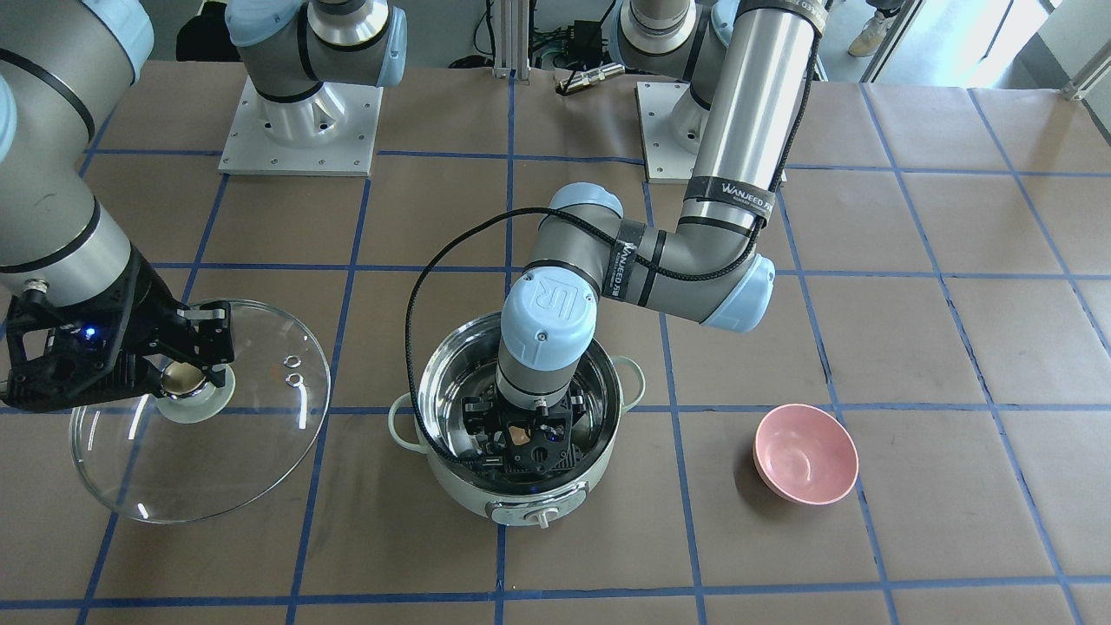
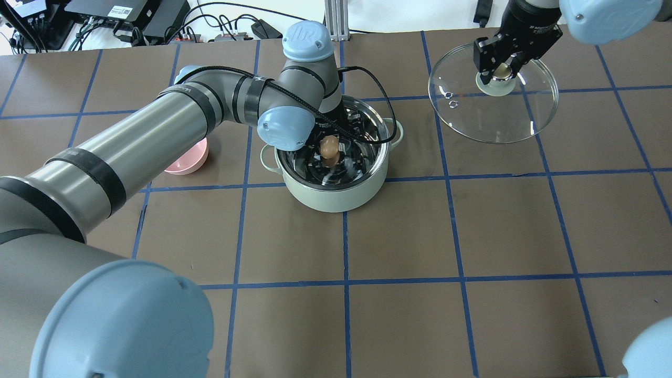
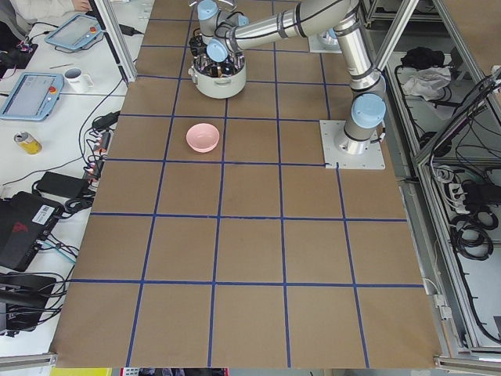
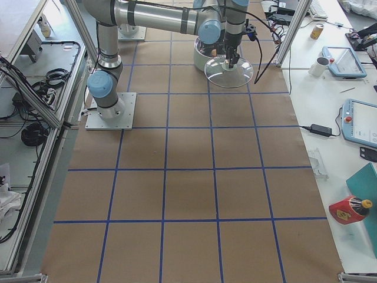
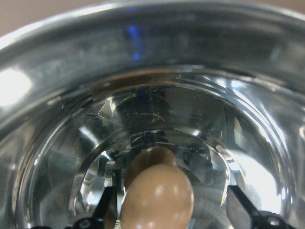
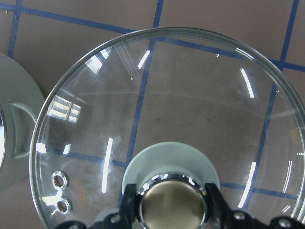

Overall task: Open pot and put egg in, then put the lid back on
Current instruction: 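Open the left gripper to release the egg and raise it away from the pot, then carry the glass lid over the pot with the right gripper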

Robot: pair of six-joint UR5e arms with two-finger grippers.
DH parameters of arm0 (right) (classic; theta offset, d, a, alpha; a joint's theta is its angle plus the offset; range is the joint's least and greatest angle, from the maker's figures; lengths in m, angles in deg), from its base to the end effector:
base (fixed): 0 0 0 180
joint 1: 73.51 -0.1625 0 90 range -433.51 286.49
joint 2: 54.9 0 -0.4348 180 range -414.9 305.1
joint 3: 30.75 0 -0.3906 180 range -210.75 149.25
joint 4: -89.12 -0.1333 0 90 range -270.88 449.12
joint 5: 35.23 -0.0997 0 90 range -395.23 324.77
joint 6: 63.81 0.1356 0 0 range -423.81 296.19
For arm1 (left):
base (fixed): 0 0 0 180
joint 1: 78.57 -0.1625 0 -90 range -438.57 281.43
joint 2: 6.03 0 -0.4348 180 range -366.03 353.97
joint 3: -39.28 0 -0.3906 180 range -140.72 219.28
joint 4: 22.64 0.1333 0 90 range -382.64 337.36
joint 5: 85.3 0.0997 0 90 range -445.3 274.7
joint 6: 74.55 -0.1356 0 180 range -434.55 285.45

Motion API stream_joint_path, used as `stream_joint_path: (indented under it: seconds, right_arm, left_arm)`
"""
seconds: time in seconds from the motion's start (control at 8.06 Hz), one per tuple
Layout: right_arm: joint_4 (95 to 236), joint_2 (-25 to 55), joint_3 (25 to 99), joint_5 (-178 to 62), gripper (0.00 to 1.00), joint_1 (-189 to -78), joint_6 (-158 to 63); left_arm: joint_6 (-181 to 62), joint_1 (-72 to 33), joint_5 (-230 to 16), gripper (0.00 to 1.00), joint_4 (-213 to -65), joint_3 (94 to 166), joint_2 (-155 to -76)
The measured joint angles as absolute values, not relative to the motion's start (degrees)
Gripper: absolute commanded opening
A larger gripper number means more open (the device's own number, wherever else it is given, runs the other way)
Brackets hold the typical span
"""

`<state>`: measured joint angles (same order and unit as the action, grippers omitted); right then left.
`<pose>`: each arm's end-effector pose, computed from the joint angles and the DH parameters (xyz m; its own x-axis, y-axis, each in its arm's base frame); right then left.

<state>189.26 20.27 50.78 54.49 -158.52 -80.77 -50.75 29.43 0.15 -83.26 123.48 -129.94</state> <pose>0.0806 -0.6173 0.4108 -0.9782 -0.2071 0.0146 -0.2076 0.9761 -0.0645 -0.3502 -0.6115 0.2064 -0.9916 -0.1003 0.0815 -0.0997 0.9949 0.0117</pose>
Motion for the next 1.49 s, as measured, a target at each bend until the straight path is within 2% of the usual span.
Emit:
stream_joint_path:
  seconds: [0.25, 0.74, 1.12, 1.49]
  right_arm:
    - [189.3, 20.3, 50.8, 54.4, 0.0, -158.6, -80.8]
    - [189.4, 20.4, 50.8, 53.6, 0.0, -158.6, -80.3]
    - [189.4, 20.8, 50.9, 52.2, 0.0, -159.9, -76.9]
    - [190.6, 20.4, 50.8, 51.6, 0.0, -166.2, -67.0]
  left_arm:
    - [-51.1, 29.4, 1.0, 1.0, -83.5, 123.2, -127.7]
    - [-55.6, 29.0, 3.3, 1.0, -90.2, 122.8, -118.0]
    - [-63.5, 22.0, 6.8, 1.0, -92.2, 122.9, -112.2]
    - [-74.8, 12.5, 7.0, 1.0, -97.9, 123.4, -106.9]
